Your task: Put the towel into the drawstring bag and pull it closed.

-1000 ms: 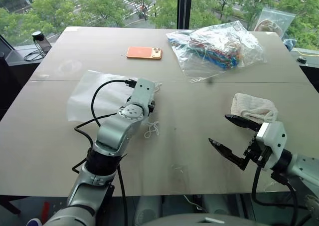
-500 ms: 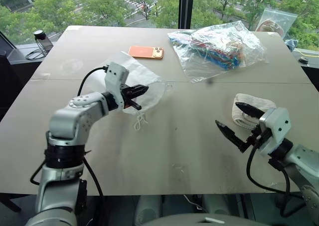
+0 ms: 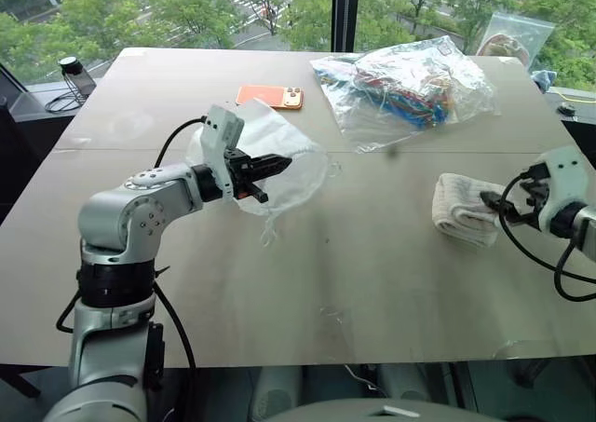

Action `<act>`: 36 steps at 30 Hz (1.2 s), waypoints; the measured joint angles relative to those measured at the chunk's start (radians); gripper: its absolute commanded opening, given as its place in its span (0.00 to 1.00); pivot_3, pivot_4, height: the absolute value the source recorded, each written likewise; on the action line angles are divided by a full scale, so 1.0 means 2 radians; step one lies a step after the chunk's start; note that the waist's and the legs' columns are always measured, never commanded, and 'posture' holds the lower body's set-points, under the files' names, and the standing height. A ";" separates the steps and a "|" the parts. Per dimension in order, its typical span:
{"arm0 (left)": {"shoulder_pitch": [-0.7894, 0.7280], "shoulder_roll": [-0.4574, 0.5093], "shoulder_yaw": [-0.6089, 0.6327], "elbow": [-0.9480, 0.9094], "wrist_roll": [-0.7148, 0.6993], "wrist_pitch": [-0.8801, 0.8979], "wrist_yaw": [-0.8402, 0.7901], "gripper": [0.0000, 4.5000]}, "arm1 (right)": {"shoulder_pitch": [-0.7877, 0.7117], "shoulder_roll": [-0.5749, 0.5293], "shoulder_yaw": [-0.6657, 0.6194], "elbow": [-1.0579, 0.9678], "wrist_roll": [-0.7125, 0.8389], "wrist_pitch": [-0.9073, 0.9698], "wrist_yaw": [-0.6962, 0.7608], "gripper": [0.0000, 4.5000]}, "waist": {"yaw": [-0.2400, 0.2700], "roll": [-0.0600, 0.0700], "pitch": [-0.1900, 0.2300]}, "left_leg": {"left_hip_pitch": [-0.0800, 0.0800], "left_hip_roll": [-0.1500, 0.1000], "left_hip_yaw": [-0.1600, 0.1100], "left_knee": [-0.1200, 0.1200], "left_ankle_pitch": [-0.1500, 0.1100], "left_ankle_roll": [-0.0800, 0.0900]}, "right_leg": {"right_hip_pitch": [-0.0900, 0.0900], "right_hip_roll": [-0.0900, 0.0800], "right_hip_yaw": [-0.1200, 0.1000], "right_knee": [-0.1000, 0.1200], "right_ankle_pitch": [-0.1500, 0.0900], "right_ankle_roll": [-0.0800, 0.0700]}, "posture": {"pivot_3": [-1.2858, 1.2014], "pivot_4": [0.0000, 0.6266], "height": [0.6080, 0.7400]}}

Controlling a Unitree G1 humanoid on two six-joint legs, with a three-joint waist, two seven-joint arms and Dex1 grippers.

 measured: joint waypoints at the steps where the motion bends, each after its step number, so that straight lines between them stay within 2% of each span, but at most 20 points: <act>1: 0.002 -0.001 0.002 -0.006 0.000 0.002 0.005 0.01 | 0.000 -0.001 0.006 0.007 0.003 0.010 0.009 1.00 | -0.001 0.000 0.000 | 0.000 0.000 0.000 0.000 0.000 0.000 | 0.000 0.000 0.000 0.000 0.000 0.000 | 0.52 0.24 1.00; 7: 0.023 -0.019 0.022 -0.043 -0.019 0.019 0.044 0.01 | -0.040 0.020 0.032 0.070 0.017 0.041 0.060 1.00 | -0.012 -0.001 0.000 | 0.001 0.000 0.000 0.000 0.000 0.000 | 0.000 0.000 0.001 0.001 0.000 0.000 | 0.52 0.24 1.00; 10: 0.025 -0.025 0.022 -0.046 -0.020 0.023 0.058 0.00 | -0.059 0.032 0.048 0.099 0.003 0.023 0.074 0.83 | -0.021 -0.004 -0.002 | 0.002 0.001 0.000 0.000 0.000 0.000 | 0.001 0.001 0.001 0.002 0.000 0.000 | 0.52 0.24 1.00; 11: 0.025 -0.027 0.023 -0.046 -0.020 0.024 0.061 0.00 | -0.065 0.037 0.058 0.108 -0.007 0.009 0.079 0.74 | -0.025 -0.005 -0.002 | 0.003 0.001 0.000 0.000 0.000 0.000 | 0.001 0.002 0.001 0.002 0.000 0.000 | 0.52 0.24 1.00; 12: 0.025 -0.032 0.023 -0.046 -0.022 0.024 0.067 0.00 | -0.072 0.042 0.073 0.118 -0.021 -0.013 0.087 0.61 | -0.028 -0.006 -0.003 | 0.004 0.001 0.000 0.000 0.000 0.000 | 0.001 0.002 0.002 0.002 0.000 0.000 | 0.52 0.24 1.00; 13: 0.025 -0.035 0.023 -0.046 -0.025 0.025 0.070 0.00 | -0.074 0.048 0.083 0.123 -0.030 -0.029 0.094 0.54 | -0.030 -0.006 -0.003 | 0.004 0.001 0.000 0.000 0.000 0.000 | 0.001 0.002 0.002 0.002 0.000 0.000 | 0.52 0.24 1.00; 14: 0.025 -0.036 0.023 -0.046 -0.028 0.026 0.075 0.00 | -0.074 0.053 0.094 0.127 -0.041 -0.055 0.102 0.40 | -0.033 -0.007 -0.004 | 0.004 0.001 0.000 0.000 0.000 0.000 | 0.001 0.002 0.002 0.003 0.000 0.000 | 0.52 0.24 1.00; 17: 0.019 -0.036 0.025 -0.046 -0.030 0.030 0.082 0.00 | -0.063 0.073 0.101 0.128 -0.063 -0.115 0.114 0.11 | -0.037 -0.009 -0.005 | 0.005 0.001 0.000 0.000 0.000 0.000 | 0.001 0.002 0.003 0.003 0.000 0.000 | 0.52 0.24 1.00; 19: 0.015 -0.037 0.026 -0.046 -0.033 0.030 0.086 0.00 | -0.053 0.081 0.097 0.123 -0.065 -0.136 0.115 0.01 | -0.038 -0.009 -0.005 | 0.006 0.001 0.000 0.001 0.000 0.000 | 0.002 0.002 0.003 0.004 0.000 0.000 | 0.52 0.24 1.00; 21: 0.014 -0.037 0.027 -0.047 -0.036 0.031 0.088 0.00 | -0.011 0.094 0.084 0.084 -0.063 -0.182 0.128 0.00 | -0.037 -0.009 -0.005 | 0.006 0.001 0.000 0.000 0.000 0.000 | 0.002 0.003 0.003 0.004 0.000 0.000 | 0.52 0.24 1.00; 23: 0.013 -0.038 0.024 -0.046 -0.037 0.031 0.088 0.00 | 0.013 0.121 0.074 0.032 -0.023 -0.178 0.144 0.00 | -0.038 -0.007 -0.003 | 0.005 0.001 0.000 0.000 0.000 0.000 | 0.001 0.003 0.004 0.004 0.000 0.000 | 0.52 0.24 1.00; 26: 0.006 -0.048 0.011 -0.041 -0.033 0.025 0.087 0.00 | 0.020 0.160 0.084 -0.067 0.040 -0.160 0.153 0.00 | -0.034 -0.001 0.000 | 0.002 0.001 0.000 0.000 0.000 0.000 | -0.002 0.003 0.004 0.004 0.000 0.000 | 0.52 0.24 1.00; 28: -0.003 -0.052 0.000 -0.036 -0.028 0.017 0.085 0.00 | 0.005 0.179 0.097 -0.116 0.050 -0.154 0.137 0.00 | -0.026 -0.001 0.000 | 0.002 0.001 0.000 0.000 0.000 0.000 | -0.002 0.003 0.004 0.004 0.000 0.000 | 0.52 0.24 1.00; 32: -0.009 -0.058 -0.019 -0.033 -0.022 0.002 0.074 0.00 | -0.034 0.221 0.152 -0.121 0.031 -0.137 0.089 0.00 | -0.022 -0.001 0.000 | 0.001 0.000 0.001 0.000 0.000 0.000 | -0.002 0.002 0.004 0.004 0.000 0.000 | 0.52 0.24 1.00; 36: -0.012 -0.058 -0.029 -0.033 -0.019 -0.010 0.052 0.00 | -0.084 0.256 0.207 -0.065 -0.020 -0.114 0.033 0.00 | -0.021 -0.001 0.000 | 0.001 0.000 0.001 0.000 0.000 0.000 | -0.002 0.002 0.004 0.004 0.000 0.000 | 0.52 0.24 1.00</act>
